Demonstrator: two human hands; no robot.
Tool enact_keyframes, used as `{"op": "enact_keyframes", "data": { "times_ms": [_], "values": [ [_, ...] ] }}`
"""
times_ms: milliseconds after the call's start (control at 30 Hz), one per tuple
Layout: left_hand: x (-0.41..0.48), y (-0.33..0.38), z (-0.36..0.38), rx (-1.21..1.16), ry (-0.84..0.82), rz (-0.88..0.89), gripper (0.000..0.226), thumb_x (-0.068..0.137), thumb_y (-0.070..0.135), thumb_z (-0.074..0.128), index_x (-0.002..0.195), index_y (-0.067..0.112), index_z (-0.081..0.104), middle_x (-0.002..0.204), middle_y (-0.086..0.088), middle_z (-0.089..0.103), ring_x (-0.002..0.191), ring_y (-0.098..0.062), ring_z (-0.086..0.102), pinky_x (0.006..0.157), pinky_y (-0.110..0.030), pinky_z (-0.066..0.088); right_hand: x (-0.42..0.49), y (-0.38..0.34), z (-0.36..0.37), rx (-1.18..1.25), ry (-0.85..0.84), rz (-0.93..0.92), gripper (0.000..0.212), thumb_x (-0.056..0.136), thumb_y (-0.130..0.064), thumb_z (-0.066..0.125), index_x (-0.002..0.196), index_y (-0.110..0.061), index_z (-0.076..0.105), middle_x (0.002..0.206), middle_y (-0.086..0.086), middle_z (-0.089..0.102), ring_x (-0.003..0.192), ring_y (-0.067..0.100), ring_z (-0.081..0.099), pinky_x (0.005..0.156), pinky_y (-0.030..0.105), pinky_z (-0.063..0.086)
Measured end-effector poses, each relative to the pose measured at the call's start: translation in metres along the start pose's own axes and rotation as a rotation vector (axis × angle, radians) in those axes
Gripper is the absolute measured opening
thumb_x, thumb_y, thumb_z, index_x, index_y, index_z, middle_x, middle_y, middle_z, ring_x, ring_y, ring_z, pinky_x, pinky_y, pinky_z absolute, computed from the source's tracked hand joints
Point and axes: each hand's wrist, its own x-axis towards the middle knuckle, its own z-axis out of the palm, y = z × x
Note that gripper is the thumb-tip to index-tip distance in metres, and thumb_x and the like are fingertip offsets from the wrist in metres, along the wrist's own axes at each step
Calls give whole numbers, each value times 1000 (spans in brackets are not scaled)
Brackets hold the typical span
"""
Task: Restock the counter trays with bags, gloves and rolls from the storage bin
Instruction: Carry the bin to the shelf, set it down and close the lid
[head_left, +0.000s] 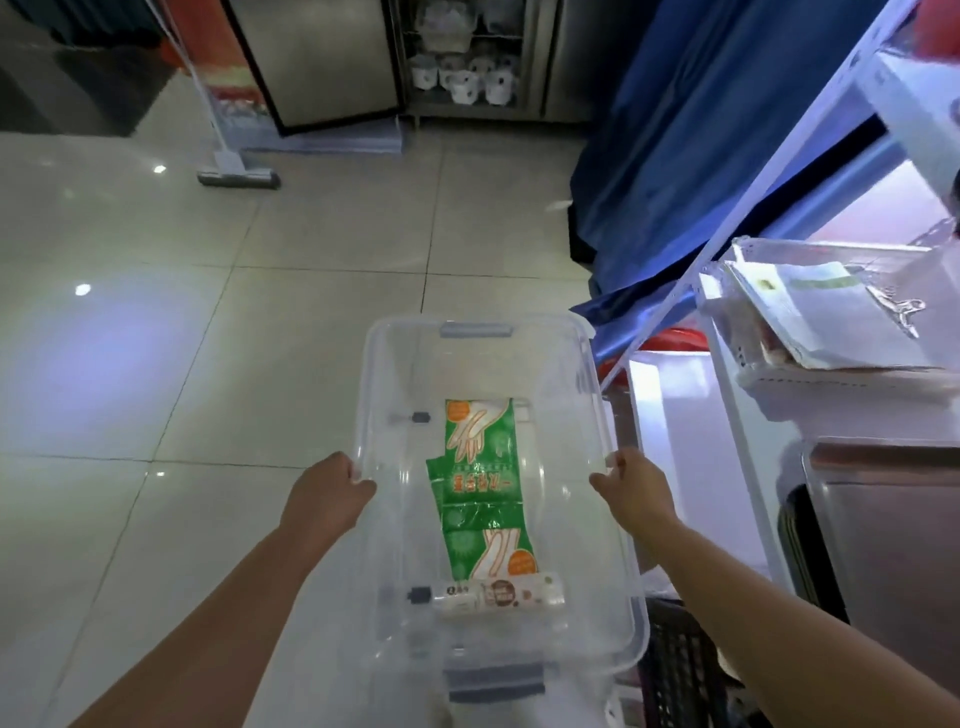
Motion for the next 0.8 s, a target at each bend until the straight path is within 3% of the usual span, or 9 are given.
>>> {"op": "enact_keyframes", "data": {
  "times_ms": [200,333,500,600,667,800],
  "values": [
    [120,19,39,-39,-116,-61,11,78,19,60,82,11,53,70,-11,66,58,-26,67,69,-43,57,109,-3,32,-26,11,118,26,85,-25,66,104,-16,51,84,0,58,64,8,55,49,17,39],
    [203,12,92,-52,-184,-93,13,79,18,63,84,11,53,73,-12,65,63,-30,67,74,-48,56,178,18,75,-56,54,188,25,86,-28,65,102,-18,50,79,-4,55,60,4,49,48,15,33],
    [314,-6,174,30,-262,-52,12,80,20,62,79,15,51,77,-9,66,69,-28,66,74,-41,54,264,62,144,-74,78,289,28,87,-27,64,110,-16,51,85,-3,55,61,8,50,49,14,33],
    [370,-22,225,54,-289,-32,9,81,19,60,80,14,52,75,-8,66,64,-23,65,61,-31,47,306,93,184,-88,115,328,29,88,-27,63,112,-15,52,81,-1,56,59,10,49,49,18,33],
    [401,-33,256,86,-287,-21,8,81,20,58,84,14,54,76,-6,67,62,-15,61,54,-26,39,329,112,209,-96,137,337,30,88,-27,61,113,-12,52,75,-2,57,62,16,52,55,24,36],
    [441,-50,303,61,-338,-56,16,82,20,58,96,20,50,82,-5,66,69,-17,63,57,-27,41,366,141,246,-108,164,355,30,89,-25,60,115,-11,53,65,-4,53,61,17,51,56,25,35]
  ]
}}
